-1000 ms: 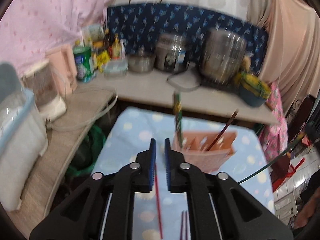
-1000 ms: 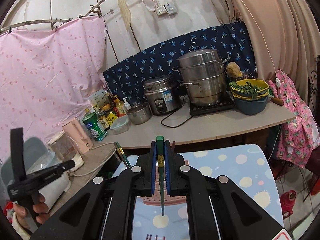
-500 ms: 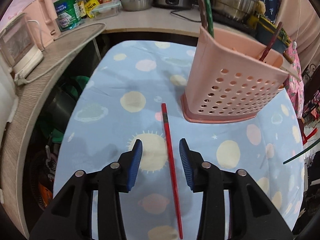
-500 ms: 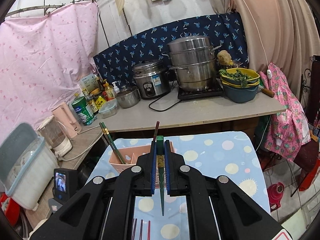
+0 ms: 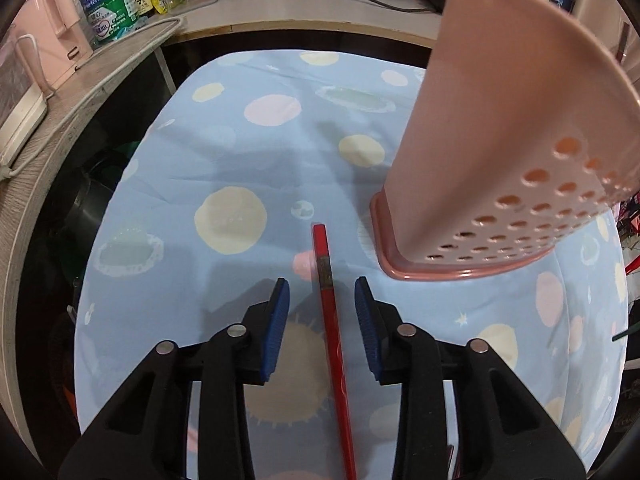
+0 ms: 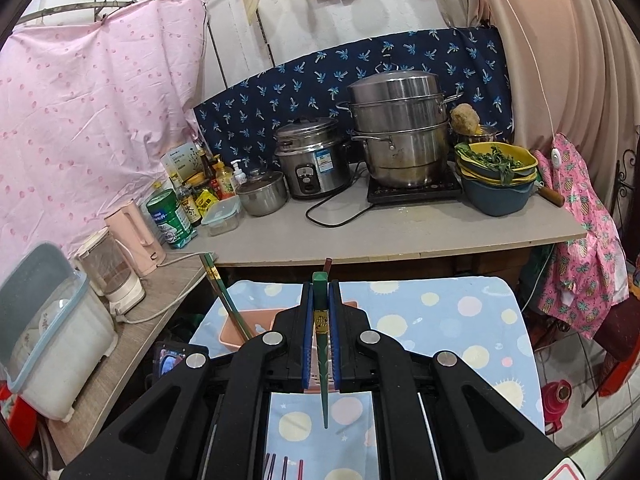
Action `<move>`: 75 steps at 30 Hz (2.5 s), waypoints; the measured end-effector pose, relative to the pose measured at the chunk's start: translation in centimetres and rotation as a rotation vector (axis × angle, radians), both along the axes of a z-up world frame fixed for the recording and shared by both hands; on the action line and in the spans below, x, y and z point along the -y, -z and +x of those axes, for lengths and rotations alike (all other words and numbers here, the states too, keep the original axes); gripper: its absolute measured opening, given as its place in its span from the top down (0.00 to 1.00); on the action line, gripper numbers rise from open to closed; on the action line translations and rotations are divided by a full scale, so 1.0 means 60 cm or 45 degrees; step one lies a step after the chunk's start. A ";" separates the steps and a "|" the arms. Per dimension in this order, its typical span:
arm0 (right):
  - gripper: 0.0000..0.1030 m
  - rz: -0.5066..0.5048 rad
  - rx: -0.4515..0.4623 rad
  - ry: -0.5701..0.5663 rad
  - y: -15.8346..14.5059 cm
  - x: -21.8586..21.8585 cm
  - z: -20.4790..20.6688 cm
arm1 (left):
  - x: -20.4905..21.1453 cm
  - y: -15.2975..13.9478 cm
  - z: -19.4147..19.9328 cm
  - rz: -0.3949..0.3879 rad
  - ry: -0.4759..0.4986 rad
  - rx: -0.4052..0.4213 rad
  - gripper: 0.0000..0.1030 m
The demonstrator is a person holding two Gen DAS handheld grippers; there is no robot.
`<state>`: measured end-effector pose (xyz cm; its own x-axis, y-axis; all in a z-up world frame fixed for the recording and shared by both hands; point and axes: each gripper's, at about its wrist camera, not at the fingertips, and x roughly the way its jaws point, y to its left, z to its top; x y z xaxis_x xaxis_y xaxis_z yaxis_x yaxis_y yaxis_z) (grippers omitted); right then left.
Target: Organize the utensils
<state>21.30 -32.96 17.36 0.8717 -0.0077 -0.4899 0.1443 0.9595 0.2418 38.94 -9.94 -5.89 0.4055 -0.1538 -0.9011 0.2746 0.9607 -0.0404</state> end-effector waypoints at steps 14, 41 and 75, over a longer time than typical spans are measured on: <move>0.93 0.029 -0.035 -0.009 0.019 0.001 -0.007 | -0.013 -0.015 -0.006 -0.038 -0.025 0.027 0.93; 0.93 0.061 0.100 -0.044 -0.077 0.000 -0.001 | -0.077 -0.504 -0.208 -0.486 0.053 0.627 0.93; 0.73 0.022 0.014 -0.025 0.006 -0.010 0.161 | -0.007 -0.409 -0.057 -0.335 -0.082 0.614 0.54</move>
